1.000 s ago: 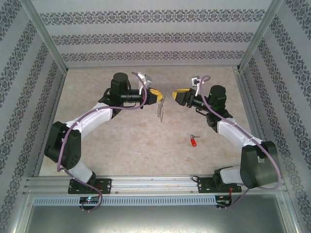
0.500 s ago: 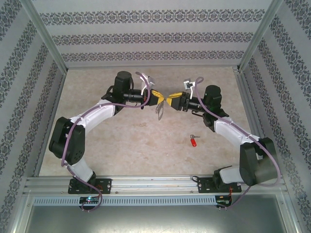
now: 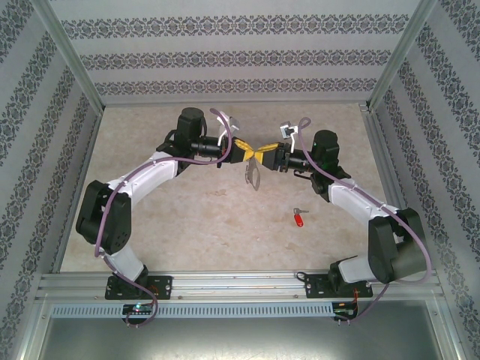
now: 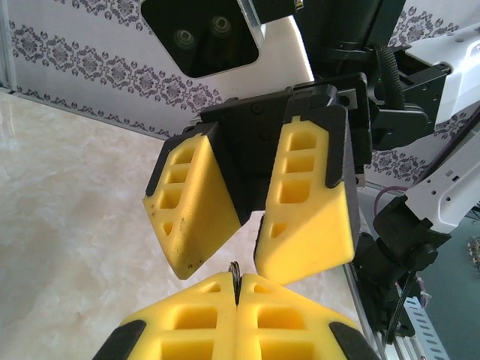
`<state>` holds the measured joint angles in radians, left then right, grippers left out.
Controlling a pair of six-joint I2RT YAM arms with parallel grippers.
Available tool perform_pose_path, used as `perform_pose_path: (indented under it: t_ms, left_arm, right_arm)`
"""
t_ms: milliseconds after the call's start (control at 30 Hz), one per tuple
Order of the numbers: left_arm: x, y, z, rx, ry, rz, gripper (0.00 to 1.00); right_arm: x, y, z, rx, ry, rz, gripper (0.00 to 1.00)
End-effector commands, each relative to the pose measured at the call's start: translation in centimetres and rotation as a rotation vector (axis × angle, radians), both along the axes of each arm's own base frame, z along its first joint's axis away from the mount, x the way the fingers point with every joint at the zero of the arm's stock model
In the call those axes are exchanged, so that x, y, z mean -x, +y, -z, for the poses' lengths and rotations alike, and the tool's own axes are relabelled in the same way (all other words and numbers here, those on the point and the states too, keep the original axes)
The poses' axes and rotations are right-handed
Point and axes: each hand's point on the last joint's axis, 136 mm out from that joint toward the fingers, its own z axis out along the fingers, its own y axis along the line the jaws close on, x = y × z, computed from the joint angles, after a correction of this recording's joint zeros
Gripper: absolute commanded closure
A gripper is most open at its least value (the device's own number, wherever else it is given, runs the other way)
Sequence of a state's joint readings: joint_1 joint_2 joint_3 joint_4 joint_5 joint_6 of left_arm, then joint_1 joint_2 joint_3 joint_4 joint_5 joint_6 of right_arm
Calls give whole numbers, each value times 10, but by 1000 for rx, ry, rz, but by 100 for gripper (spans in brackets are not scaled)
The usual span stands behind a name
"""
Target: Put the keys on the keyring
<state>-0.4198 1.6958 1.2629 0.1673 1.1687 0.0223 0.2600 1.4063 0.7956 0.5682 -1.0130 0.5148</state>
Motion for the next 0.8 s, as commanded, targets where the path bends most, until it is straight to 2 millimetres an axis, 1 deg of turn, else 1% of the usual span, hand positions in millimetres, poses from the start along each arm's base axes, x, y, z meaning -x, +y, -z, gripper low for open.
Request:
perform_pose_path:
  t_ms: [0, 200, 267, 333, 467, 600, 767]
  left_arm:
    - [3, -4, -11, 26, -15, 46, 100]
    - [2, -5, -12, 33, -7, 49, 100]
    - [2, -6, -13, 36, -10, 50, 100]
    - [2, -5, -14, 37, -9, 47, 100]
    - [2, -5, -15, 41, -5, 48, 100]
    - [3, -5, -18, 51, -11, 48, 100]
    - [2, -5, -20, 58, -12, 44, 100]
  right_arm:
    - [4, 6, -17, -9, -77, -51, 63]
    - [6, 7, -19, -9, -80, -58, 74]
    - [6, 8, -20, -10, -81, -63, 76]
    - [7, 9, -19, -10, -80, -69, 82]
    - [8, 8, -18, -8, -76, -72, 88]
    - [9, 8, -16, -6, -75, -72, 100]
    - [9, 8, -15, -5, -75, -72, 100]
